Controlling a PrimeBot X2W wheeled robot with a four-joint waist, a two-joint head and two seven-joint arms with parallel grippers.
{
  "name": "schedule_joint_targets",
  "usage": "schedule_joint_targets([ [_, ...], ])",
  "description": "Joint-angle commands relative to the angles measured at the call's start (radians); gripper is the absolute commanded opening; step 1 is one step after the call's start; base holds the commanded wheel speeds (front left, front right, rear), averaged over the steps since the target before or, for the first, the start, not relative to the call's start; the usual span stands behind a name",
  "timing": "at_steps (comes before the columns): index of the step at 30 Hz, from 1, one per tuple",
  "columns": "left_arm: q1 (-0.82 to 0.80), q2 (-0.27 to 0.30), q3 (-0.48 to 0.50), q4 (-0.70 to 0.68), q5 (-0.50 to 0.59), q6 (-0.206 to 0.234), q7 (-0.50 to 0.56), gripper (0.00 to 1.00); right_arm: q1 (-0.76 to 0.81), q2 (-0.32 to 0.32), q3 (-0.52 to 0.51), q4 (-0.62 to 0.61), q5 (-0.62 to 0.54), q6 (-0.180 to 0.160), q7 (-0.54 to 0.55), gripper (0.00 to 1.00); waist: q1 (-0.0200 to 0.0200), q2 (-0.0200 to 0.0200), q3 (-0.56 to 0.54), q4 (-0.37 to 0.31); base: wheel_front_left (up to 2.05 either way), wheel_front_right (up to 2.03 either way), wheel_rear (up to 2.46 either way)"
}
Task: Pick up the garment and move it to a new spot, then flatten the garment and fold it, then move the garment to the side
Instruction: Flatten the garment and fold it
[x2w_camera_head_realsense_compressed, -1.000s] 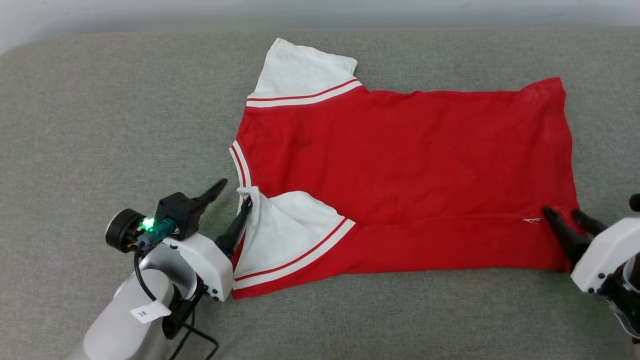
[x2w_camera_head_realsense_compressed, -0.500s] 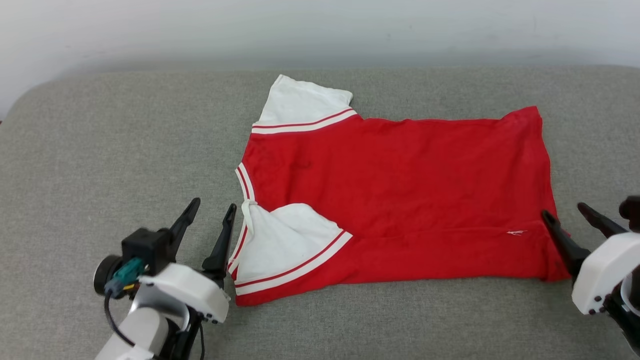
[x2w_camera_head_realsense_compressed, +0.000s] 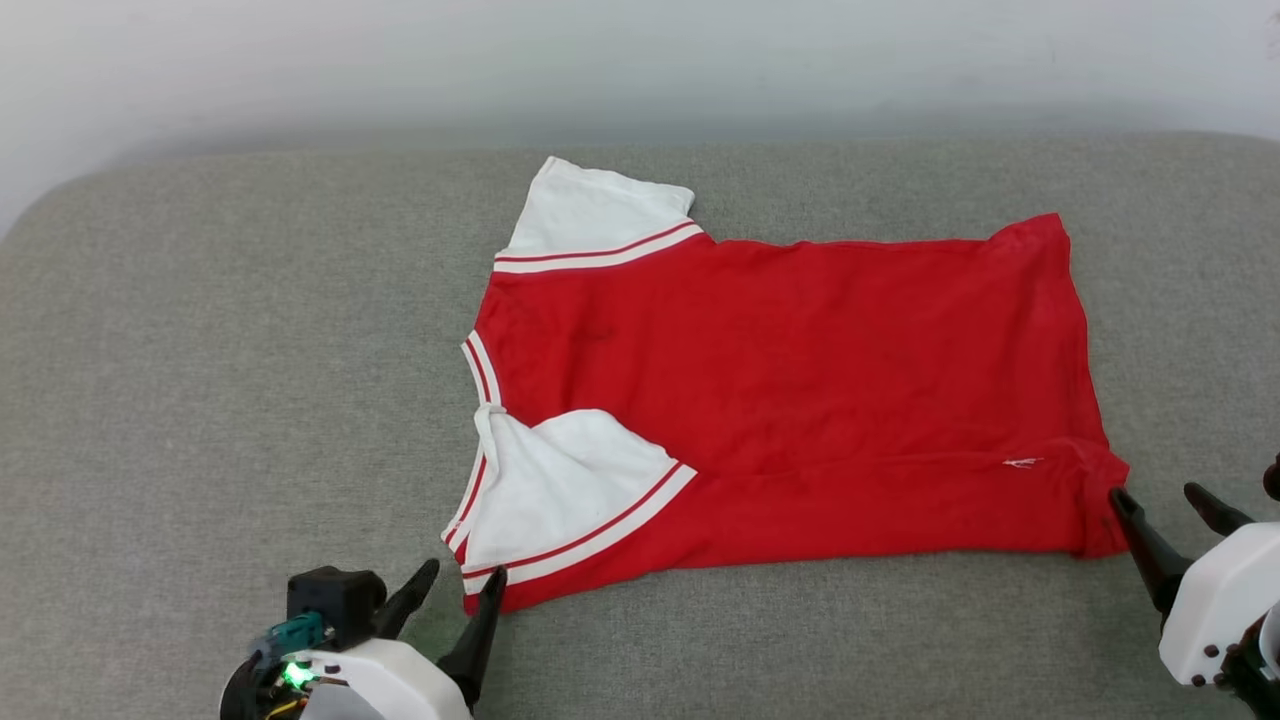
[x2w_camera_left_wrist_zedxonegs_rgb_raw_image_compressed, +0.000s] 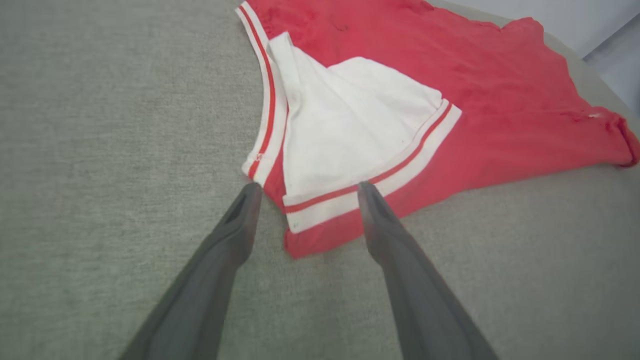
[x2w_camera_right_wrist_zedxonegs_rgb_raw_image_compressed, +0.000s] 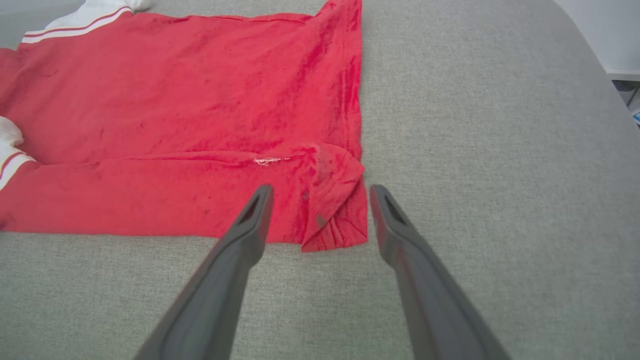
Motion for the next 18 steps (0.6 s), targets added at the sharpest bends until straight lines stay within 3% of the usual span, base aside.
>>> schedule_joint_targets([
  [1,0.001,0.009,-0.004,-0.005,-0.001,0.007,0.019,1.00,0.007,0.010,-0.003,-0.010,-0.010,0.000,0.004,1.00,0.0001,0.0000,0.009,-0.005,0.00,0.00,0.00],
  [12,-0.052,0.028,-0.019,0.054,0.047,0.093,0.122,1.00,-0.004,0.031,0.000,-0.036,-0.021,0.000,0.000,1.00,0.0001,0.0000,0.072,-0.030,0.00,0.00,0.00],
  [17,-0.049,0.032,-0.042,0.123,0.045,0.104,0.181,1.00,-0.006,0.031,0.009,-0.029,-0.014,0.000,-0.013,1.00,0.0001,0.0000,0.091,-0.036,0.00,0.00,0.00],
  [18,-0.043,0.029,-0.053,0.140,0.033,0.094,0.208,0.95,-0.006,0.029,0.009,-0.027,-0.013,0.000,-0.016,1.00,0.0001,0.0000,0.093,-0.035,0.00,0.00,0.00],
])
